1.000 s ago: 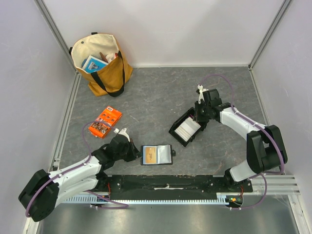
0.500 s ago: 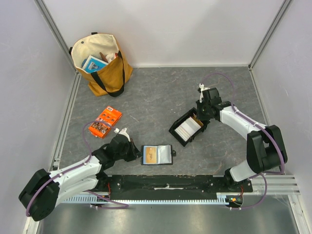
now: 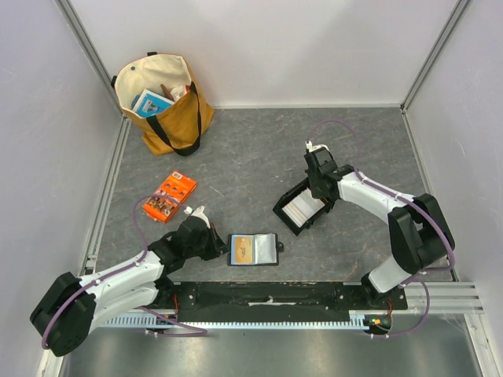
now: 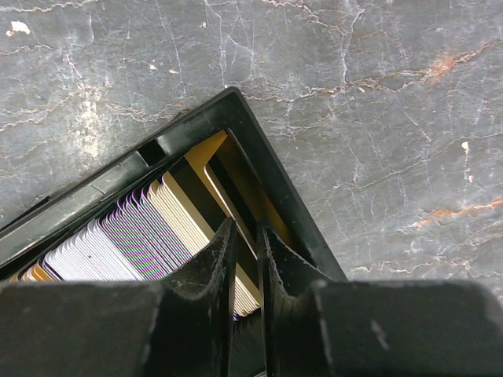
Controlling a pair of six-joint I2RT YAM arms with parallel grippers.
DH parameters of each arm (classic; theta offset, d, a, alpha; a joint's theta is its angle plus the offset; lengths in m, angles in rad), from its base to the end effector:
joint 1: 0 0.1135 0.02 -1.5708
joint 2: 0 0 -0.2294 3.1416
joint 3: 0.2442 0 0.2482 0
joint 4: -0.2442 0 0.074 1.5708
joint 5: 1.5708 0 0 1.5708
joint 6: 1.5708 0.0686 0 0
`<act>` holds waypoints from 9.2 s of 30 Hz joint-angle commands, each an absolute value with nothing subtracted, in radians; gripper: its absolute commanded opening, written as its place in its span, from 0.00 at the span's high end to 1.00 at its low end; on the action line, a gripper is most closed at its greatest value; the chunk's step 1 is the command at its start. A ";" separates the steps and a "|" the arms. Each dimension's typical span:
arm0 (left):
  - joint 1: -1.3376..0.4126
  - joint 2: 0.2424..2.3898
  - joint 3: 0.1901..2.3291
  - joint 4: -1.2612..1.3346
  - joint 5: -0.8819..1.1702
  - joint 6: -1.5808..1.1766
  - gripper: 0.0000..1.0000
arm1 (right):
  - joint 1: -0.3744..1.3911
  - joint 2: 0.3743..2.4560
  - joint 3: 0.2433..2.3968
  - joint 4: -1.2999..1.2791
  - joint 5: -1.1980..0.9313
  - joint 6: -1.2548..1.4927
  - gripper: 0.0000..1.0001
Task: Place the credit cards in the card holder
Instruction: Pick up the credit card from the storage box, then turn over the card slot in the card holder, then insert the credit card into the card holder.
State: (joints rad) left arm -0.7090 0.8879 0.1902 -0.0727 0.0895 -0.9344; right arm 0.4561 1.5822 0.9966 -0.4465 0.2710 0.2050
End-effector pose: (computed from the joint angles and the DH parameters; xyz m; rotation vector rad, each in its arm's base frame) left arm 0.1482 -0.1352 0.0836 -0.2364 2.5142 -0.8591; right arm 0.3029 0.1281 0.1395 -0.2237 2.5379 -0.1002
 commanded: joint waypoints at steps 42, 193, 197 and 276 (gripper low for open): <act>-0.713 0.824 0.219 -0.083 0.100 -0.907 0.98 | 0.567 1.246 1.063 -0.520 0.067 0.447 1.00; -0.712 0.643 0.196 -0.147 0.089 -1.014 0.98 | 1.374 1.580 1.057 -0.276 0.747 1.081 1.00; -0.712 0.644 0.196 -0.147 0.091 -1.014 0.98 | 1.374 1.586 1.063 -0.268 0.742 1.075 1.00; -0.712 0.792 0.192 -0.196 0.005 -0.973 0.98 | 1.045 1.503 0.608 0.221 0.038 1.043 1.00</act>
State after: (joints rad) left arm -0.7090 0.7876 0.1890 -0.1925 0.0261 -0.9943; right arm 1.0492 1.4864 0.6300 0.1516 0.0906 1.0103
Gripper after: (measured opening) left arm 0.022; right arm 0.007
